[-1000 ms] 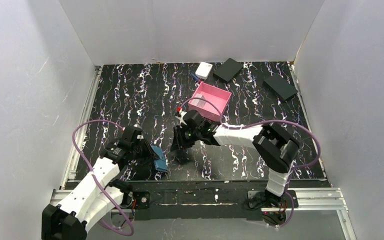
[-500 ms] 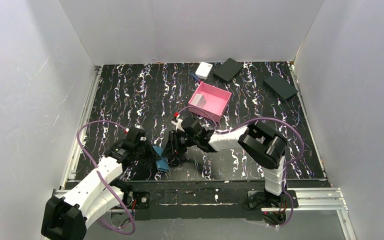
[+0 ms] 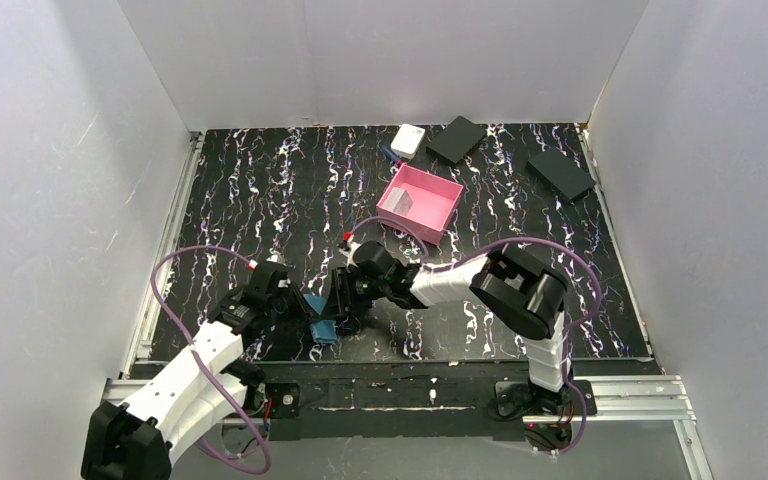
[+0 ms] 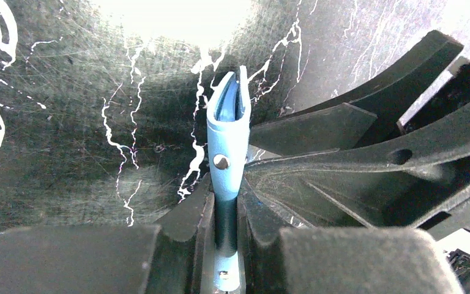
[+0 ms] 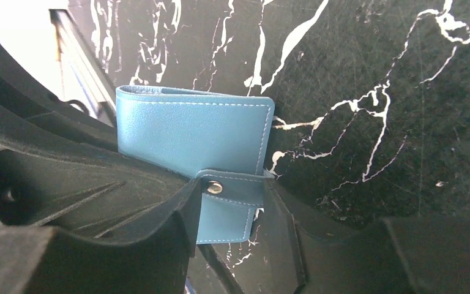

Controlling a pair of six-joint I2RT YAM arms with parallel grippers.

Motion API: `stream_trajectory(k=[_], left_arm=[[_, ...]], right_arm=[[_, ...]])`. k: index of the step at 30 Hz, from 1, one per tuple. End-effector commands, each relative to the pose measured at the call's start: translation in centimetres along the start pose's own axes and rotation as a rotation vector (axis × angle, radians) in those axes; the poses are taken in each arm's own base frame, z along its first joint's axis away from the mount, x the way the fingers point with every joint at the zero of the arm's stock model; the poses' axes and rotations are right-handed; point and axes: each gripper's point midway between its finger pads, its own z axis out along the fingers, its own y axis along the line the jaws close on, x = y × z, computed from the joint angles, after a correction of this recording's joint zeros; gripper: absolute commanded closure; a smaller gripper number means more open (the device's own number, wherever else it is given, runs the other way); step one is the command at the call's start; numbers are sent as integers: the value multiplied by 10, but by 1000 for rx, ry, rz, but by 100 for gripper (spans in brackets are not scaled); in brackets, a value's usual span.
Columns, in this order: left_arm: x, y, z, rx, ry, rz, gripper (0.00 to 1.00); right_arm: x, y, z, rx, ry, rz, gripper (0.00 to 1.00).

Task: Put the credit cards into the card holder
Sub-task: Open the card holder at the center of the board.

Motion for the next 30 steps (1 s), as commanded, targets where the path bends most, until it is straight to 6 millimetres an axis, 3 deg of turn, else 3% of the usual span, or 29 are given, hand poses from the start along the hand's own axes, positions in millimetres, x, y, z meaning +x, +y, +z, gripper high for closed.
stream_trajectory(k=[1,7,13,17,22,25,30], left_arm=[[-6,-21,-3,95,-23,-6,100],[-8,-21,-7,89,-31,-11,100],[-8,-13,-11,47,-41,-17,100],[-1,-22,-13,93,3,-37,100],[0,-40,-29,149,38,-29,100],[-4,-47,-38,168,29,-16,100],[1,-55,-38,213,62,-12,100]], right_arm=[[22,-23,2,197,56,-111,51],[11,-67,-18,515,28,-224,67],[-12,-83,-50,719,-26,-384,84],[-22,-48,-55,537,-57,-558,74],[-33,12,-92,253,-230,-851,52],[-40,21,-111,234,-299,-939,42],[-38,42,-111,185,-322,-989,39]])
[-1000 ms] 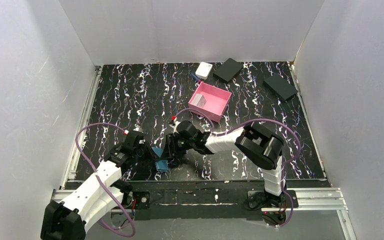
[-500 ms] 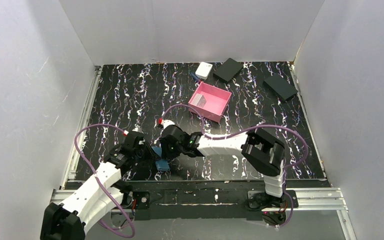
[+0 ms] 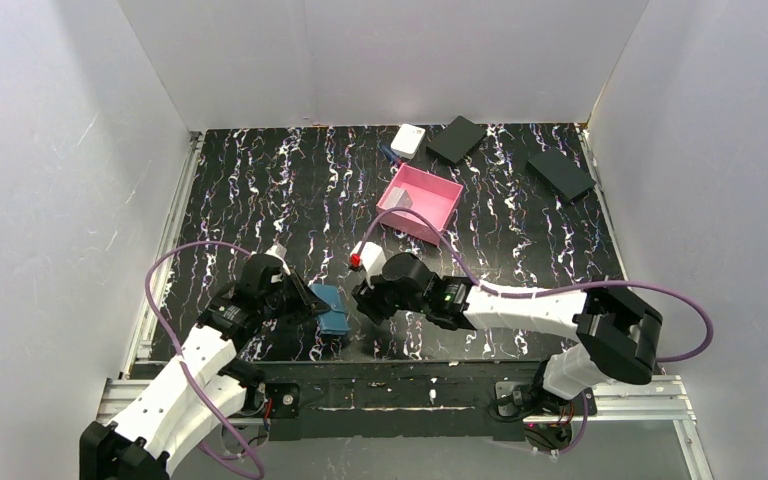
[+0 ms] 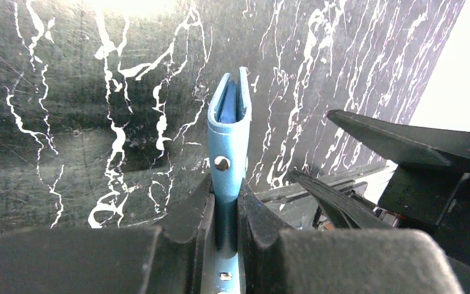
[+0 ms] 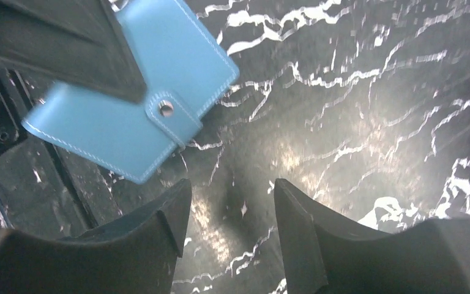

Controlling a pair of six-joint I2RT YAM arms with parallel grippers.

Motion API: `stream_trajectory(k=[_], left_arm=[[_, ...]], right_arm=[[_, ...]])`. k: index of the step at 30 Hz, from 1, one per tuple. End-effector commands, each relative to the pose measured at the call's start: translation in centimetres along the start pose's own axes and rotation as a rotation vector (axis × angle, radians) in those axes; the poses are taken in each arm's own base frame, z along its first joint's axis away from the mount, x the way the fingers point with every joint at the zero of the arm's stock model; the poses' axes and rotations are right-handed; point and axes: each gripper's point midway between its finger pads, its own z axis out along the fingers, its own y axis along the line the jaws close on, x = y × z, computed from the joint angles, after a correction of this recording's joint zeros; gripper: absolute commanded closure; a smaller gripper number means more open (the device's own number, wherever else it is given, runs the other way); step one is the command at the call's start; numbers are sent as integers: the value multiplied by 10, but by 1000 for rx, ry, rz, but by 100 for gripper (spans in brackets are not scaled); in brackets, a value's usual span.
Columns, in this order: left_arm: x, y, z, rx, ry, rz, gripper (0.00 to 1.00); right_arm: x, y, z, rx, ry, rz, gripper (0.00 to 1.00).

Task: Put the credit cards into the card holder
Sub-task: Open the card holder at the center of the board.

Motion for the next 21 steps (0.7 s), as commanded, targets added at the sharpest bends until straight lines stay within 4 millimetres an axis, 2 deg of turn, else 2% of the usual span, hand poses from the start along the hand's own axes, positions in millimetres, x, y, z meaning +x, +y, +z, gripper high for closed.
stream_trajectory(k=[1,6,13,18,21], left_arm=[[7,-13,-5,46,54,6,100],[8,-21,-9,83,63,4,100],[13,-27,-8,128,82,-24,100],[13,-29,-8,144,87,-29,100],[14,-32,-9,161,89,-22,100]], right_arm=[[-50,16,-7,-37,-208,-152,39],[-59,38,-23,-131,-391,-333,39],[-56,39,-4,-50,-348,-384,39],[-47,42,10,-27,-306,-396,41],[-44,31,16,50,-293,-370,44]])
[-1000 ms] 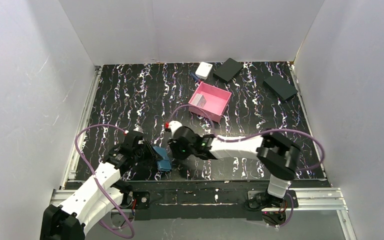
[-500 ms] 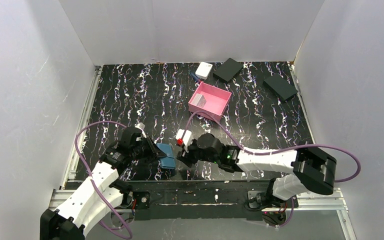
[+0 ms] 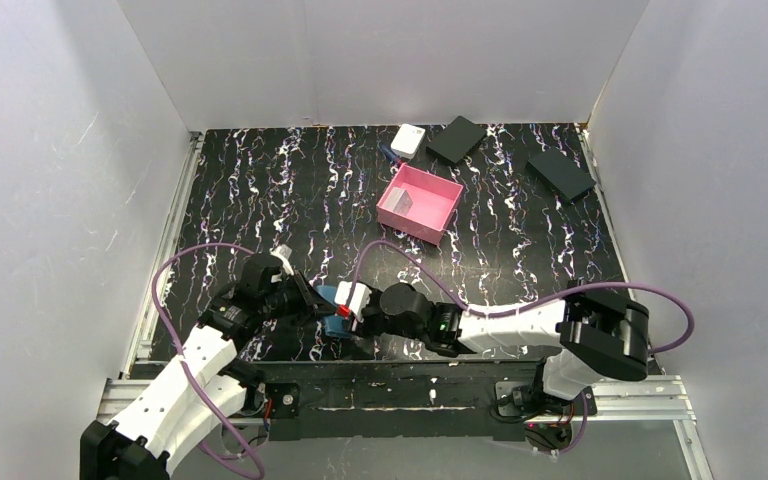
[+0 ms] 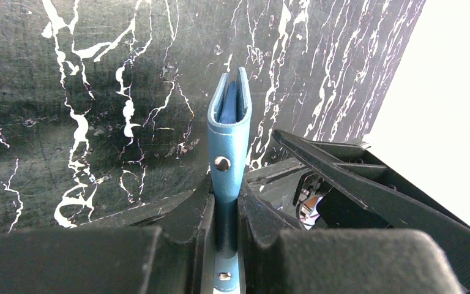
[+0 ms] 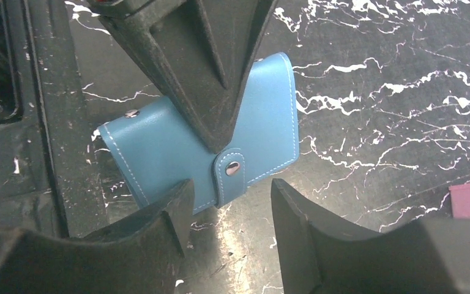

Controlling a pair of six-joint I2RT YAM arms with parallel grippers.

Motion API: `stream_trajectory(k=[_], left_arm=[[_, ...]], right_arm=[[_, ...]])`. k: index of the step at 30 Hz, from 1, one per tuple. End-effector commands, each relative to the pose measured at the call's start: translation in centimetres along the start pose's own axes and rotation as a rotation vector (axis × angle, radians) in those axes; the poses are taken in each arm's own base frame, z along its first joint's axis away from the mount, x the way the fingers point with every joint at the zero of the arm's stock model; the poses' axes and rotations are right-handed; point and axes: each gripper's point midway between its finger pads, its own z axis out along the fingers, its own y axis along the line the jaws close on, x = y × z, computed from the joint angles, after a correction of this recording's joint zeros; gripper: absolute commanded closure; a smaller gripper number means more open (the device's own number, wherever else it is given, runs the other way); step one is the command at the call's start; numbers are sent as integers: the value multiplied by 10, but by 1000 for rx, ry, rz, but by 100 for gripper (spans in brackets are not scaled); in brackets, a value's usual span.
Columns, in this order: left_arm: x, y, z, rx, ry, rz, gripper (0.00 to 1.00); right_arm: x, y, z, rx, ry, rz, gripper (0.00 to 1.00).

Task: Put the credit cards into the card holder
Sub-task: Open the card holder at the center of the board.

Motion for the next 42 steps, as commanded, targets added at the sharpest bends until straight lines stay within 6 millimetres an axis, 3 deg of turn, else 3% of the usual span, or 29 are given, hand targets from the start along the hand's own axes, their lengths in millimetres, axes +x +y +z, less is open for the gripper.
stream_trajectory(k=[1,11,15,22,29,32,38,42], left_arm=[[4,-15,-4,72,20,12,100],[13,-10,3,84,71,6,100],[14,-7,5,77,75,4,100],[16,-3,7,76,72,1,100],[11,4,9,88,12,3,100],[11,8,15,99,-4,0,100],[8,20,37,83,5,45,100],[7,19,49,116,7,49,100]], right_arm=[[-19,-25,10,155,-42,10,45],[-20,-46,20,322,-88,169,55],[-20,-56,21,405,-74,310,70],[-8,-65,24,421,-49,707,99],[18,-73,12,353,-95,1257,99],[12,-73,9,334,-48,1146,99],[42,-70,-16,351,66,961,99],[35,-61,-18,266,21,936,99]])
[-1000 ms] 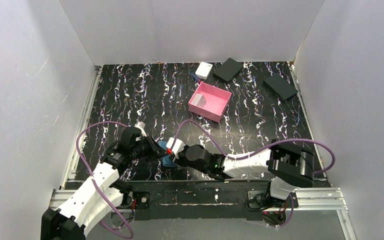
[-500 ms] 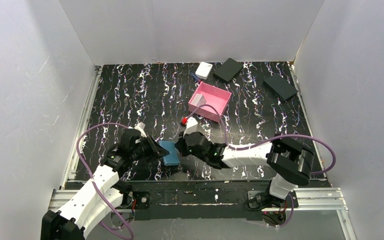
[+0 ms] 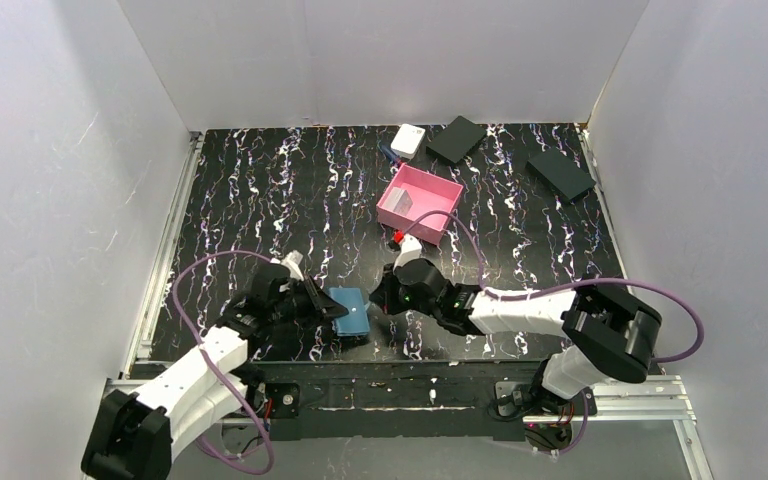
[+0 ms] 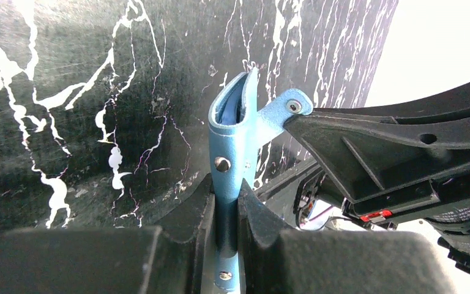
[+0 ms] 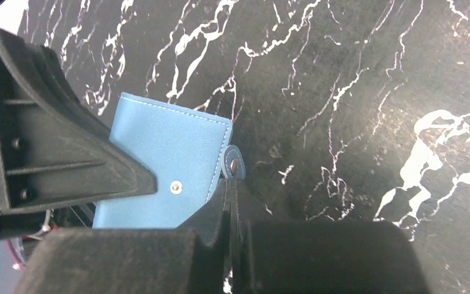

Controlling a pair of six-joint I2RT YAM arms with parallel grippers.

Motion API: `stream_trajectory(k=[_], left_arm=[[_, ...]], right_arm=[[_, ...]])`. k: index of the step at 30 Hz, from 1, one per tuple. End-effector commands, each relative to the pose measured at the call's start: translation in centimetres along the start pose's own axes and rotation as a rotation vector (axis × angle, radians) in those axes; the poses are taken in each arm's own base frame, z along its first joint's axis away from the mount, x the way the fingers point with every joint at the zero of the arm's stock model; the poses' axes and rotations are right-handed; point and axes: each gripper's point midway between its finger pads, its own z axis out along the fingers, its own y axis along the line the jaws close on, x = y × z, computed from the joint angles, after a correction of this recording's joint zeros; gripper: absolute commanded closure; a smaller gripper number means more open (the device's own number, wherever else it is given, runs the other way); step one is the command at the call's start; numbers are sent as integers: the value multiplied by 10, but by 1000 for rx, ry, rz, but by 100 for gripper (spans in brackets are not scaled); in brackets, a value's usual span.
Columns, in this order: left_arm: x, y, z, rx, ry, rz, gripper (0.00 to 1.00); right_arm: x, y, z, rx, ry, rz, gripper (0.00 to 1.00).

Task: Put the credit cards into the card holder
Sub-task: Open the card holder at the center of the board.

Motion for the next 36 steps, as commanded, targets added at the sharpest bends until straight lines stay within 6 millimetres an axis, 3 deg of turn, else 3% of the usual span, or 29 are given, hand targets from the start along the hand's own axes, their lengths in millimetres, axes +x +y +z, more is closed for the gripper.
stream_trajectory(k=[1,3,4,6,7,12,15,21,28,33,36], left_arm=[[5,11,11,4,20,36,100],[4,18,14,-32,18,30,99],[4,21,15,-50,16,19,91],[3,26,15,-90,16,1,59],[5,32,12,-127,20,-12,48],[4,43,-8,-236,6,14,19],[2,34,-14,-222,2,10,18],[1,-8,-6,-65,15,-29,27],[0,-6,-1,-131,4,-23,21],[-2,-12,-8,-119,-37,-7,16],[-4,-13,-14,-120,-63,-2,23]], right_arm=[[-17,5,-7,-63,-73,-46,99],[-17,4,-6,-66,-84,-44,99],[-17,3,-5,-62,-87,-45,99],[-21,3,-6,-57,-102,-52,99],[-26,5,-9,-60,-121,-58,99],[-47,26,-22,-115,-148,-86,99],[-47,38,-23,-163,-134,-72,99],[-50,61,-25,-235,-129,-38,99],[-47,58,-24,-217,-113,-18,99],[-45,53,-24,-201,-110,-20,99],[-45,52,-24,-192,-109,-21,99]])
